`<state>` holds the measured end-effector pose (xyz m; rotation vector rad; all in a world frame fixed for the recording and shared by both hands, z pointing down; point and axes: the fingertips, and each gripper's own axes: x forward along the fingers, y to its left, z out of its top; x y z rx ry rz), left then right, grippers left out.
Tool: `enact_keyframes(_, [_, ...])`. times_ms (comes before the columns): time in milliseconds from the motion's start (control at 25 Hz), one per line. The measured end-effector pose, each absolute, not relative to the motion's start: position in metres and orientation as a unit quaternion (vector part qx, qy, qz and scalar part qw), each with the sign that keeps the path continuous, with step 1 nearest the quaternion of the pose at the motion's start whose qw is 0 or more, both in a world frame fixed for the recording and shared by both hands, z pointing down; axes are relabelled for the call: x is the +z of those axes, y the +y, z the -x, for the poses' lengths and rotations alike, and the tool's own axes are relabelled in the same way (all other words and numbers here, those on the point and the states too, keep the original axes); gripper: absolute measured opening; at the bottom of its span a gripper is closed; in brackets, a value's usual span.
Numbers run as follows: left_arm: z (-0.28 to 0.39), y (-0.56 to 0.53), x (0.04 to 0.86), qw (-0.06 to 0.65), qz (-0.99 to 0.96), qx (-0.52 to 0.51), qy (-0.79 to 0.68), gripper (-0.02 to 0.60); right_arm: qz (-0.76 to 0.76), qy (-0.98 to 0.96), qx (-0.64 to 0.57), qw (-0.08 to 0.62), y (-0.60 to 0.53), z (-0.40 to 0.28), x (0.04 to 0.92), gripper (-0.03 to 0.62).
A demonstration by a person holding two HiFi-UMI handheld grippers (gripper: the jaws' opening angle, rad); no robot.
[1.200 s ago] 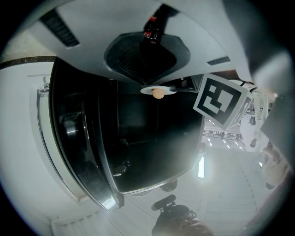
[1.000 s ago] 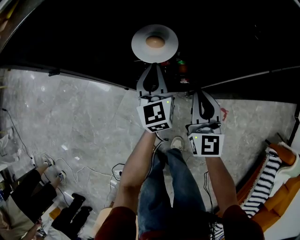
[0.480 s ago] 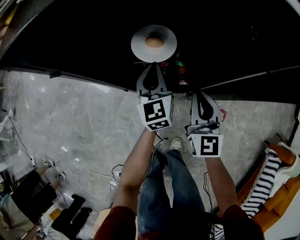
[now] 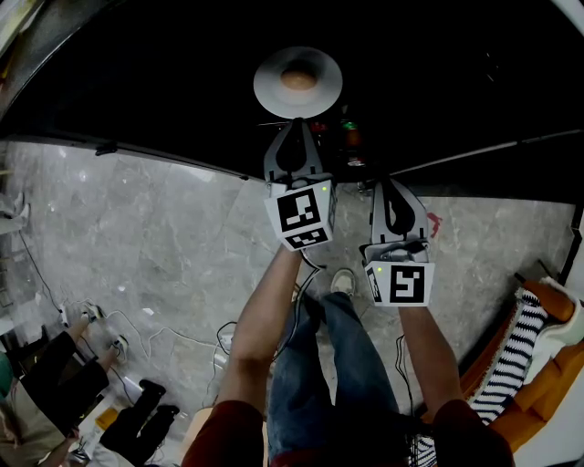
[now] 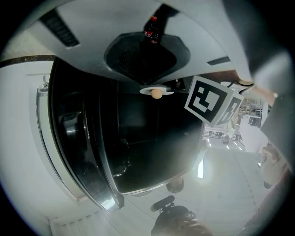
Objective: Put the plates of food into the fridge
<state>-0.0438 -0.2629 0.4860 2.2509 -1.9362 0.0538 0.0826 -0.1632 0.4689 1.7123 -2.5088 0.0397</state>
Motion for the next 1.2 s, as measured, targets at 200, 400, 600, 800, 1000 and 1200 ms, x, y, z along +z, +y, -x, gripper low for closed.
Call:
enact_keyframes(200, [0.045,-0.266,0.485,0.087,-0.754,0.016,-0.651,0.006,-0.562,-0.825,0.012,0.051,-0.163,-0.082,0.468,0.011])
enact_keyframes(400, [0.045,-0.271,0.486,0.08,-0.754,0.019,-0.652,0.006,-0.563,-0.825,0.013,0.051,-0.165,-0.083,0.471,0.011])
enact_keyframes(600, [0.044,-0.272,0.488,0.073,-0.756,0.025,-0.65,0.006,-0.564,-0.824,0.016,0.052,-0.166,-0.084,0.473,0.011])
enact_keyframes(800, [0.044,-0.274,0.487,0.072,-0.756,0.025,-0.65,0.006,-0.563,-0.824,0.016,0.053,-0.166,-0.082,0.475,0.011])
enact_keyframes(1000, [0.046,-0.28,0.486,0.079,-0.754,0.023,-0.652,0.006,-0.564,-0.824,0.018,0.054,-0.167,-0.083,0.476,0.011])
enact_keyframes(1200, [0.046,-0.281,0.485,0.072,-0.753,0.024,-0.653,0.006,-0.563,-0.825,0.016,0.052,-0.168,-0.081,0.473,0.011])
